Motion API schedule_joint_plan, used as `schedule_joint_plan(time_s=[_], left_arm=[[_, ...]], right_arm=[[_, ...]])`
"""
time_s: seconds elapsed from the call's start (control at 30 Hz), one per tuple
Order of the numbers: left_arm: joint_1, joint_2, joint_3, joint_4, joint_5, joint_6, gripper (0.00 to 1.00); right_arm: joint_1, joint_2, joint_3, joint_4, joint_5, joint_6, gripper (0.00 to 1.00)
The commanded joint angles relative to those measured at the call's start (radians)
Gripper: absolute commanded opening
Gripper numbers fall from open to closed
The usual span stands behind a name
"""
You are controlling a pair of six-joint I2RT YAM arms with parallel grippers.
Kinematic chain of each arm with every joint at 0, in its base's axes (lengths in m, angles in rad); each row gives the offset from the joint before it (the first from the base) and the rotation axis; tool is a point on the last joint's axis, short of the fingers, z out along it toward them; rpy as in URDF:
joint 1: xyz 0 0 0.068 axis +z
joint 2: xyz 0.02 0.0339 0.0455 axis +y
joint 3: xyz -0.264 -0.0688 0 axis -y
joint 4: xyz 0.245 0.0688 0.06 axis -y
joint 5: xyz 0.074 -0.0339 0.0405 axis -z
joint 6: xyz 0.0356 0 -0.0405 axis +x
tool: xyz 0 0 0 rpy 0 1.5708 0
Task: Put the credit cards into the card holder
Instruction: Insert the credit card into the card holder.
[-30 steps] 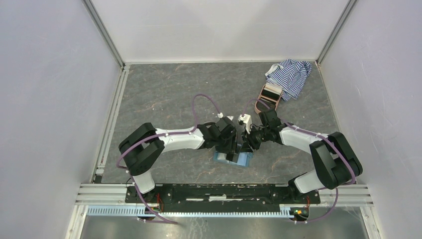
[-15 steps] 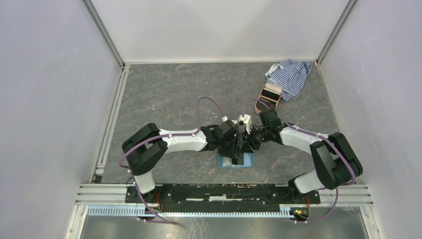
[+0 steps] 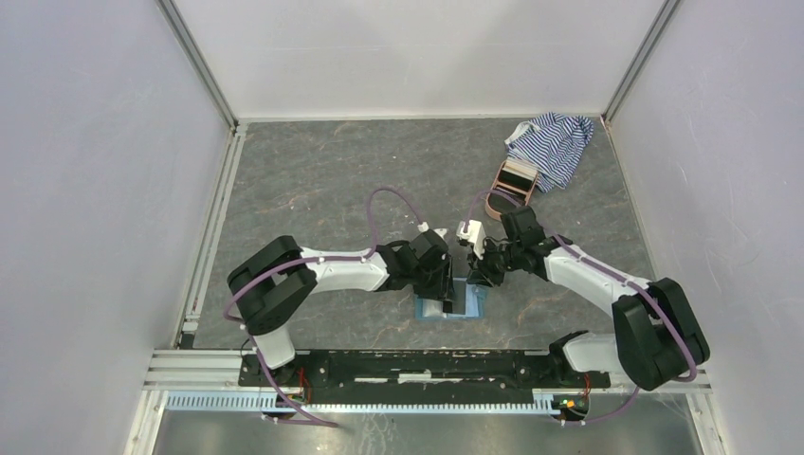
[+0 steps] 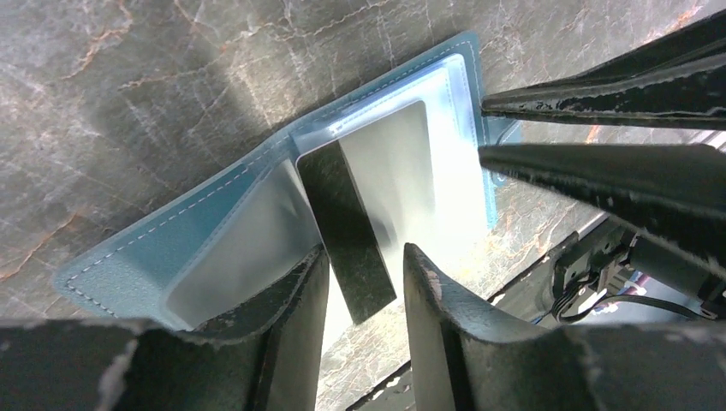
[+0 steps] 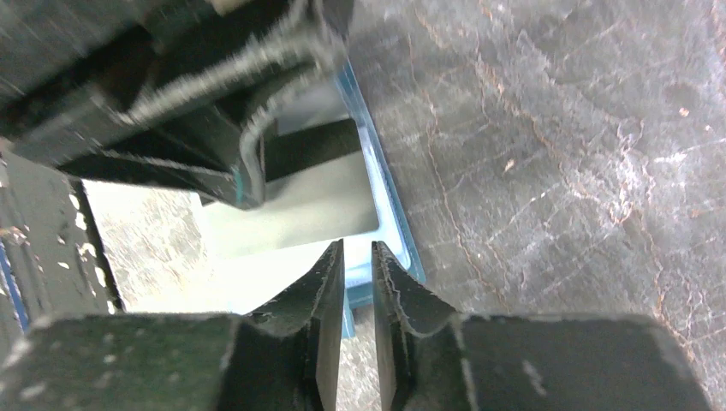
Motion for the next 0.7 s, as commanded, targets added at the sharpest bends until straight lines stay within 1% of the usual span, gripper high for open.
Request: schedule_joint_plan(time_s=[0.0,0.07,0.2,0.33,0.5,0.67], left_arm=[[0.012,-0.058,-0.045,0.067,0.019,-0.046,0.44],[0.016,-0.07,-0.056,0.08,0.026,-0.057,0.44],[0.027,-0.086,-0.089,0.131,0.057,-0.083,0.44],[0.037,-0.096,-0.129,0.195,0.09,-0.108,0.44],[0.042,-0.102,-0.142,0.204,0.091,-0.114,0.43],[0.042,-0.062,-0.135,0.254,0.139,-0.125,0.37]], right_arm=[[-0.005,0.037,0.034,-0.073,0.073,-0.091,0.2],[0.0,0.074,0.05,-0.102,0.075,-0.101,0.15],[0.003,0.096,0.06,-0.112,0.118,-0.103,0.11],[0.008,0.087,0.054,-0.109,0.156,-0.107,0.1],[0.014,0.095,0.056,-0.121,0.156,-0.115,0.1],[0.023,0.104,0.057,-0.123,0.135,-0.114,0.11]])
